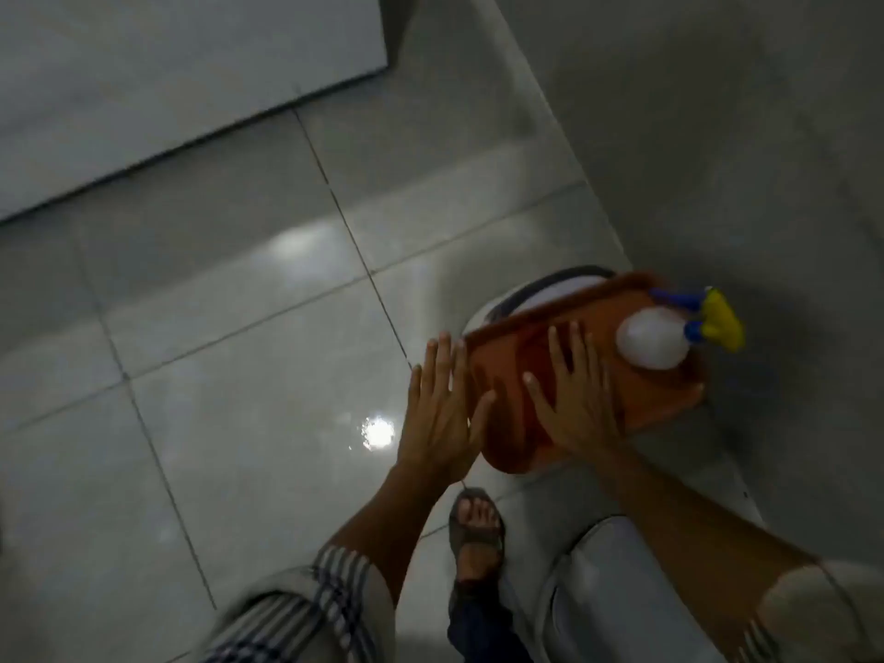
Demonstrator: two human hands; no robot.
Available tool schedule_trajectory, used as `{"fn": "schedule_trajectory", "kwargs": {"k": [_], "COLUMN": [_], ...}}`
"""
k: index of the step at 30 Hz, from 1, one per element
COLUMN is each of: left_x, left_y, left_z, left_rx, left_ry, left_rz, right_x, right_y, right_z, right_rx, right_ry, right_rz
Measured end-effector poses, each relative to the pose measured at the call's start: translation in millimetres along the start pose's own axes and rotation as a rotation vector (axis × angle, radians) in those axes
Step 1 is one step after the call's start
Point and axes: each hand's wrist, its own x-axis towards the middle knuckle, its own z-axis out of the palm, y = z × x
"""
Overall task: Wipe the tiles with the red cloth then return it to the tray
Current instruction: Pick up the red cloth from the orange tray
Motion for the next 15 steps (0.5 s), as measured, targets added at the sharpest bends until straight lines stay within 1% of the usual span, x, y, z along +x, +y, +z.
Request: {"fn": "schedule_trajectory", "kwargs": {"k": [1, 2, 5, 7, 9, 13, 15], "left_x": [5.9, 12.1, 22.2, 23.5, 26.8, 27.3, 23.7], "left_y": [-5.1, -9.8, -27.2, -34.1, -41.2, -43.1, -45.5], "left_z": [22.6, 36.4, 75.1, 89.2, 96.1, 92.4, 86.6], "left_rx": [0.014, 0.056, 0.220, 0.263, 0.244, 0.216, 0.175], "left_ry": [-0.011, -0.004, 0.038, 0.065, 0.101, 0.134, 0.126], "left_rz": [0.026, 0.043, 0.106, 0.151, 0.178, 0.201, 0.203], "right_x": [6.4, 12.0, 25.2, 23.2, 23.6, 21.7, 18.4], "right_y": [6.0, 11.0, 26.5, 30.0, 29.0, 25.5, 21.3], "right_z": [20.4, 30.7, 72.3, 82.4, 85.6, 74.8, 68.8], "right_rx": [-0.007, -0.023, -0.109, -0.112, -0.066, 0.056, 0.193], "right_ry": [-0.023, -0.008, 0.121, 0.147, 0.185, 0.182, 0.209], "right_rz": [-0.006, -0.008, -0.054, -0.058, -0.076, -0.083, -0.045]}}
